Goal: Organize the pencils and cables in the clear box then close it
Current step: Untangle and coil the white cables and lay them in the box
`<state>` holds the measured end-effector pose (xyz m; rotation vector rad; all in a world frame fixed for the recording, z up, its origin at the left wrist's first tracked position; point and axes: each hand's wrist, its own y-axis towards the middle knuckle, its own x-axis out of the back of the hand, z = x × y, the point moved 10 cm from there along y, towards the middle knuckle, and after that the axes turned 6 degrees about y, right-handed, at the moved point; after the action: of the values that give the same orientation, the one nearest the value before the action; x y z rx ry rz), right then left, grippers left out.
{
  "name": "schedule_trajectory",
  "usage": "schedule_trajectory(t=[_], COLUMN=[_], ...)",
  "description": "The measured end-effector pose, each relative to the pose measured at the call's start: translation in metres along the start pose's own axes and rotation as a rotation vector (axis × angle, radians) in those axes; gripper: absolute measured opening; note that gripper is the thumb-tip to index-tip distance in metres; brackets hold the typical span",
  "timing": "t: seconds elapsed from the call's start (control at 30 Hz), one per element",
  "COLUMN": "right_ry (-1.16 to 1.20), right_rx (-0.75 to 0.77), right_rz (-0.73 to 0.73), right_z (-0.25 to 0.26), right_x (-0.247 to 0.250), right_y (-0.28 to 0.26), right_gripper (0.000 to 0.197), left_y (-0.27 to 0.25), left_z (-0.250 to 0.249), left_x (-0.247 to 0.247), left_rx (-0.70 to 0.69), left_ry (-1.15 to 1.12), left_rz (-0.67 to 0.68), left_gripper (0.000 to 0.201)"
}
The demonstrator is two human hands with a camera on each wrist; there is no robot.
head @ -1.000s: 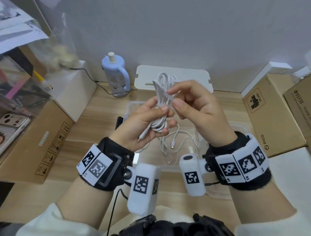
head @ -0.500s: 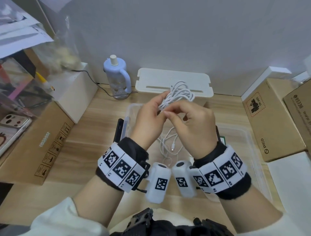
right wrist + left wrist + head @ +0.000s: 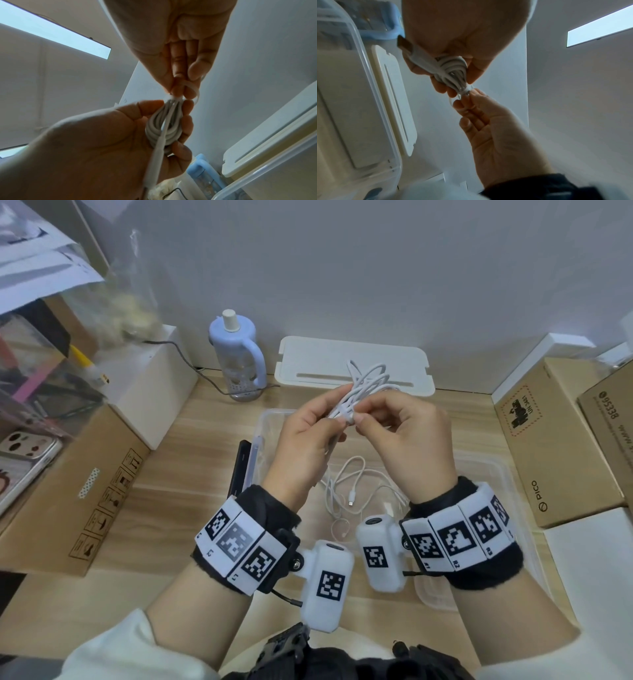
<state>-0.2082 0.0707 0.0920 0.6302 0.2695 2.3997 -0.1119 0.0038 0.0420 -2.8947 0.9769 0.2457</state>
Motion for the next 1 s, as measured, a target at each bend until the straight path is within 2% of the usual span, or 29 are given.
schedule_trajectory(t=[0.2,0.4,0.6,0.73,0.8,0.9,1.0], right_ry=[-0.06,-0.213,-0.278,-0.26,-0.338,-0.479,-0.489], right_rx=[0.073,0.236,0.278,0.277,0.297,0.299,0.298], right_rz=[-0.007,-0.037,0.017,0.051,0.017,-0.112,-0.172], right_z=[0.006,0.021,0.021,0.021,0.022,0.026,0.029], right_x=[-0.002,-0.005,-0.01,-0.015,-0.015,-0.008,-0.004], right_y=[-0.001,-0.005,-0.006,-0.009,-0.011,-0.011,-0.009], right_gripper=[0.006,0.008,0.01,0.016,0.02,0.02,0.017], left_y=[-0.001,-0.002,-0.01,-0.011,-0.01,-0.012,-0.013], left_z=[-0.001,0.001,0.004,0.003,0.003,0.003,0.005], left_x=[0.003,0.007,0.007,0.016,0.016,0.013,0.013], left_rx=[-0.017,-0.084,-0.084,-0.062,-0.056,-0.053,-0.042], left_ry=[0.002,0.094,0.223,0.146,0.128,0.101,0.064], left_rz=[-0.052,-0.081,-0.073,-0.143,-0.15,-0.133,-0.144], left_gripper=[0.041,0.036,0.035,0.019,0.016,0.014,0.016])
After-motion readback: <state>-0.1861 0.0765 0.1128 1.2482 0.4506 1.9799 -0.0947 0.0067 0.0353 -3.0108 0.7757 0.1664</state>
